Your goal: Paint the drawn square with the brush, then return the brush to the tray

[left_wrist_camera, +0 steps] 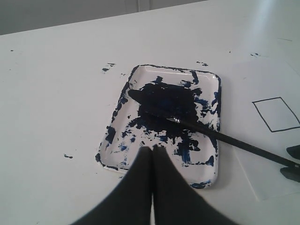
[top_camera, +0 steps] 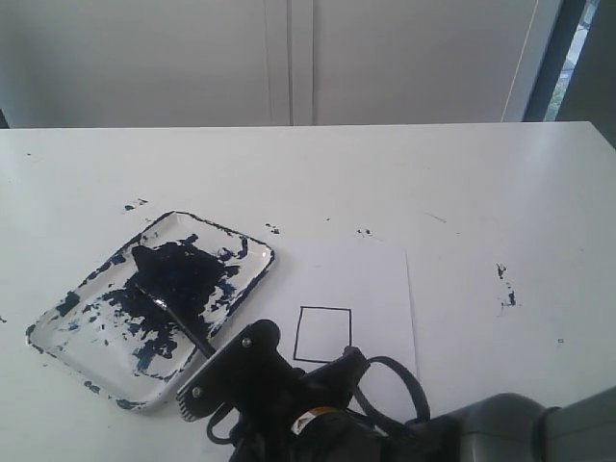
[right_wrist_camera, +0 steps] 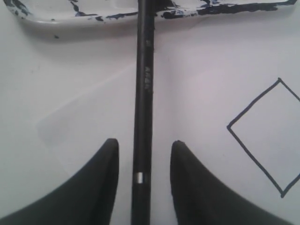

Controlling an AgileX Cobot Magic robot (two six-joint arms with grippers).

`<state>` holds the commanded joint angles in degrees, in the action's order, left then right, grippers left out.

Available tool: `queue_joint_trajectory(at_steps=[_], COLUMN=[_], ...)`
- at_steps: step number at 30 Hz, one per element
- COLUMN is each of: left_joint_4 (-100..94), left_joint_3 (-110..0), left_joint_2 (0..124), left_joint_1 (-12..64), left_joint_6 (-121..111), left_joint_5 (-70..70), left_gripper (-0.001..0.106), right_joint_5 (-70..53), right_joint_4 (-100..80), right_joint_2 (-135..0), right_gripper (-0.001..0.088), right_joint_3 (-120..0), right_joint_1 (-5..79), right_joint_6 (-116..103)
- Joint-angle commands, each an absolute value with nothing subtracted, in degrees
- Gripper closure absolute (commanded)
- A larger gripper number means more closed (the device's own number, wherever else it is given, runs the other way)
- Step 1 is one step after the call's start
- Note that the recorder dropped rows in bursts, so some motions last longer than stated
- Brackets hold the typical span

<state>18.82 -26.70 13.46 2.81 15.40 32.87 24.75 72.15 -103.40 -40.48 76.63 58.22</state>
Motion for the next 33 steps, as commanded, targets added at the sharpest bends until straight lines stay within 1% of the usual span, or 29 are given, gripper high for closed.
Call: queue_joint_trajectory(at_steps=[2, 4, 7, 10, 13, 18, 21, 26, 30, 33], left_joint_4=[18.82, 18.82, 18.82, 18.82, 18.82, 18.82, 18.82, 18.82, 18.82, 18.82], left_joint_3=[-26.7, -26.7, -26.7, -26.7, -26.7, -26.7, -26.7, -26.7, -26.7, -26.7], left_joint_2=[13.46, 13.46, 13.46, 13.46, 13.46, 13.46, 13.46, 13.46, 13.46, 13.46], left_joint_1=[2.81, 2.81, 2.81, 2.81, 2.81, 2.81, 2.81, 2.81, 2.81, 2.81], left_joint_6=[15.4, 15.4, 15.4, 15.4, 15.4, 15.4, 15.4, 15.4, 15.4, 15.4], left_joint_5=[32.87, 32.87, 32.74, 32.74, 32.74, 32.74, 32.74, 32.74, 32.74, 32.74], left_gripper=[0.105, 0.105, 0.105, 0.105, 0.105, 0.105, 0.105, 0.105, 0.105, 0.105], right_joint_5=[24.35, 23.56, 21.87, 20.96, 20.83, 21.22, 21.45, 21.45, 20.84, 20.21], right_joint_4=[72.15, 72.15, 72.15, 72.06, 71.92, 71.92, 71.92, 72.14, 73.76, 79.3], right_joint_2=[-103.53, -103.53, -103.53, -103.53, -103.53, -103.53, -103.53, -102.59, -97.97, -93.84], right_gripper=[0.0586, 0.0606, 0.0607, 0.0637, 0.0689, 0.0818, 0.0868, 0.0868, 0.0868, 0.0868], right_joint_3=[-40.57, -40.57, -40.57, -40.57, -40.57, -40.57, -40.57, -40.6, -40.6, -40.6], right_joint_1=[76.12, 75.75, 75.29, 75.29, 75.29, 75.29, 75.29, 75.29, 75.29, 75.29], right_joint_6=[58.22, 58.22, 58.22, 58.33, 58.45, 58.71, 58.71, 58.71, 57.94, 59.04])
